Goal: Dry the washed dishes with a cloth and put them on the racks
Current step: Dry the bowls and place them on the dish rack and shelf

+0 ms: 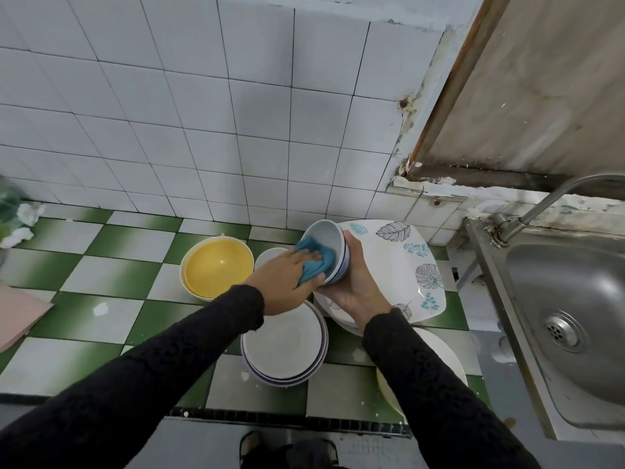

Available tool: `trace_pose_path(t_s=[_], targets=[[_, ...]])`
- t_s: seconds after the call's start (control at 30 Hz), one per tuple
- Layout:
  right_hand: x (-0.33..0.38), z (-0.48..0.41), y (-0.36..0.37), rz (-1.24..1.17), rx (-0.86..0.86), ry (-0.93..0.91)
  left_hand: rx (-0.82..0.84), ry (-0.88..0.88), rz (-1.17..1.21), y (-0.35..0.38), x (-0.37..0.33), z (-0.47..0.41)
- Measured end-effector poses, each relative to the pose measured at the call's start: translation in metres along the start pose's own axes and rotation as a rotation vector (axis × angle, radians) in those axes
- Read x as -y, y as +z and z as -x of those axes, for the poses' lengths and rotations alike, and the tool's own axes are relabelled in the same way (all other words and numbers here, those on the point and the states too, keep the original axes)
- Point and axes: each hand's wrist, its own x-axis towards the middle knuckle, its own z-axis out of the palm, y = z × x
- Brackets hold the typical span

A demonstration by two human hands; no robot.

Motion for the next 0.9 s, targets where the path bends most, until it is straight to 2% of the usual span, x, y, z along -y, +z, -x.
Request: trace_pose_path(t_s=[0.13, 0.23, 0.3, 0.33, 0.37, 0.47, 0.57, 0.77, 0.83, 0.9], targets=[[-0.002, -0.009, 0.004, 0.023, -0.06, -0.003, -0.067, -0.155, 0.534, -0.004, -0.028, 0.005], [-0.005, -0.009, 0.01, -0.045, -0.059, 0.018, -0.167, -0.213, 1.16, -0.007, -0.046, 0.001], [-0.008, -0.003, 0.019, -0.109, -0.045, -0.024, -0.324, -0.211, 1.621, -0.004, -0.062, -0.005], [-0.01, -0.001, 0.024, -0.14, -0.038, -0.044, -0.393, -0.219, 1.757, 0.0, -0.068, -0.008], [-0.011, 0.002, 0.029, -0.16, -0.026, -0.057, -0.44, -0.222, 1.771, 0.002, -0.075, -0.011], [-0.01, 0.004, 0.029, -0.109, -0.003, -0.098, -0.429, -0.231, 1.286, 0.002, -0.079, -0.007], [-0.005, 0.006, 0.023, -0.073, -0.003, -0.056, -0.298, -0.148, 1.013, 0.008, -0.055, -0.003], [-0.003, 0.001, 0.006, 0.093, 0.032, -0.01, -0.091, 0.136, -0.156, 0.009, 0.016, -0.013], [-0.001, 0.002, 0.003, 0.121, 0.037, -0.008, -0.02, 0.143, -0.291, 0.004, 0.018, -0.014], [0.002, 0.001, 0.0, 0.109, -0.009, -0.005, 0.039, 0.107, -0.199, 0.002, 0.009, -0.014]])
